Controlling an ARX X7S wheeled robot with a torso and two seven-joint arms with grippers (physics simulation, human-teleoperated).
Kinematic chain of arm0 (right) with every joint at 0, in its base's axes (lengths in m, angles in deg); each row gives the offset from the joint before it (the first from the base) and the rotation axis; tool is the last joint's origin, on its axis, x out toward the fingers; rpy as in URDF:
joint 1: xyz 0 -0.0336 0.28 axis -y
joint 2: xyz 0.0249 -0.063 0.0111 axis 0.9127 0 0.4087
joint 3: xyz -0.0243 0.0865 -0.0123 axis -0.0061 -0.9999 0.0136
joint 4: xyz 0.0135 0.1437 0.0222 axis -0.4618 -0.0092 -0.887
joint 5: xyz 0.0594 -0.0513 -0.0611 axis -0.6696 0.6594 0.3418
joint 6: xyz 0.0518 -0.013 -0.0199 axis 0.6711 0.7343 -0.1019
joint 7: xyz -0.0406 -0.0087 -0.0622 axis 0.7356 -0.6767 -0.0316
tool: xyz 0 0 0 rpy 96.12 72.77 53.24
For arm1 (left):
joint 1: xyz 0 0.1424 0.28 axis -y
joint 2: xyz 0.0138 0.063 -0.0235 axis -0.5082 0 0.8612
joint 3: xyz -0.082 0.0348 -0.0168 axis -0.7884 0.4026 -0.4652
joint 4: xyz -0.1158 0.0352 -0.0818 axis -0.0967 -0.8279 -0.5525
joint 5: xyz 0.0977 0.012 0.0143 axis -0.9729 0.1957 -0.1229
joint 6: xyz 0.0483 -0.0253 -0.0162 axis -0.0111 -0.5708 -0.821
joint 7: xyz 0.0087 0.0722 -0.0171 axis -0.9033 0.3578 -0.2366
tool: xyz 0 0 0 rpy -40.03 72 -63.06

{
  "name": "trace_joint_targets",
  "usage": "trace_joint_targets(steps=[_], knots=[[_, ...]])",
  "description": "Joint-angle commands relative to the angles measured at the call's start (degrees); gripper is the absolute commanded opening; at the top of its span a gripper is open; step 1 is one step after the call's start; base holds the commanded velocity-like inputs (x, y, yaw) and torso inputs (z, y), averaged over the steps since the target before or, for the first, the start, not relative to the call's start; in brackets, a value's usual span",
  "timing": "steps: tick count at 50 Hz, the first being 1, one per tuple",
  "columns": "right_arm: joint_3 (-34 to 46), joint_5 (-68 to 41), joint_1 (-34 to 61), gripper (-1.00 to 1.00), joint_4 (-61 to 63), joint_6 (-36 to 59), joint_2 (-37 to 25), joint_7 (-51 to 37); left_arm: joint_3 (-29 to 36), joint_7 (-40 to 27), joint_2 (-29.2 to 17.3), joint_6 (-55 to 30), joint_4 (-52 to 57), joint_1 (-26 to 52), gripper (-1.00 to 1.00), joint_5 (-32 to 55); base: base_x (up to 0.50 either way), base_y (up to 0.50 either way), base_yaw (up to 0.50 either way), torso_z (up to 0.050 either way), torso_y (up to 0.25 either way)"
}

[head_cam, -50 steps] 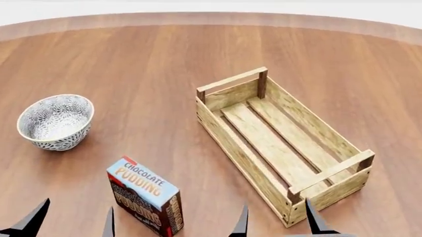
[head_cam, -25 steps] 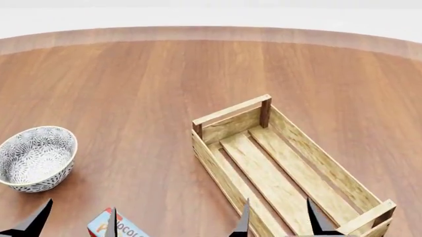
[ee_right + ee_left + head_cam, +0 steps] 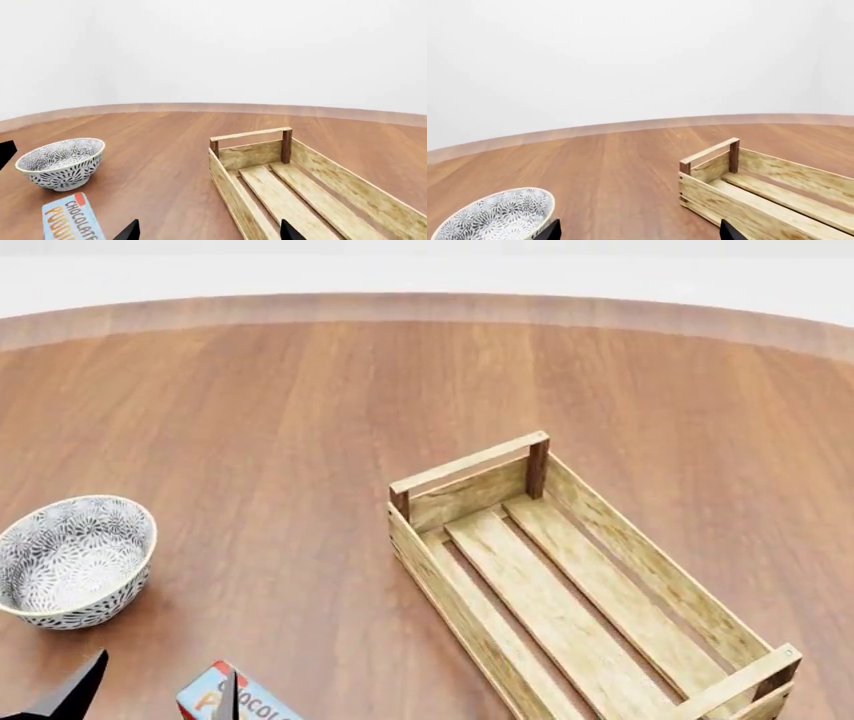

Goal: Pick up the chocolate pudding and put it in the tray.

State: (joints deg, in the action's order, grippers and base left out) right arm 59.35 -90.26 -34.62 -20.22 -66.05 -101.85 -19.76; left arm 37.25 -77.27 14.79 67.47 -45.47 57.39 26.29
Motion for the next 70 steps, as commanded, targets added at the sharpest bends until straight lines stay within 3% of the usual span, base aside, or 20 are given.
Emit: trace_joint_targets(steps=[1,21,44,70], knots=[[2.16,-0.31,-7.24,1.00,-1.47,-8.01,-2.91,5.66,0.81,-0.46,-0.41,0.23,0.05,-0.29,1.00,0.20,0.00,0.00,0.00,0.000,0.000],[6.55,0.15,-10.91,1.00,-7.08,-14.39,-3.96,10.45,1.70,-1.29,-1.01,0.60,-0.42,-0.17,1.00,0.62,0.00,0.00,0.00,0.000,0.000],[9.45,0.53,4.66,1.00,-20.34,-7.15,-0.43,11.27,2.48,-2.11,-1.68,0.96,-0.86,0.07,1.00,1.32,0.00,0.00,0.00,0.000,0.000],[14.31,3.09,9.52,1.00,-23.22,-3.71,1.40,10.83,4.26,-2.97,-2.11,1.61,-1.69,0.41,1.00,1.53,0.00,0.00,0.00,0.000,0.000]])
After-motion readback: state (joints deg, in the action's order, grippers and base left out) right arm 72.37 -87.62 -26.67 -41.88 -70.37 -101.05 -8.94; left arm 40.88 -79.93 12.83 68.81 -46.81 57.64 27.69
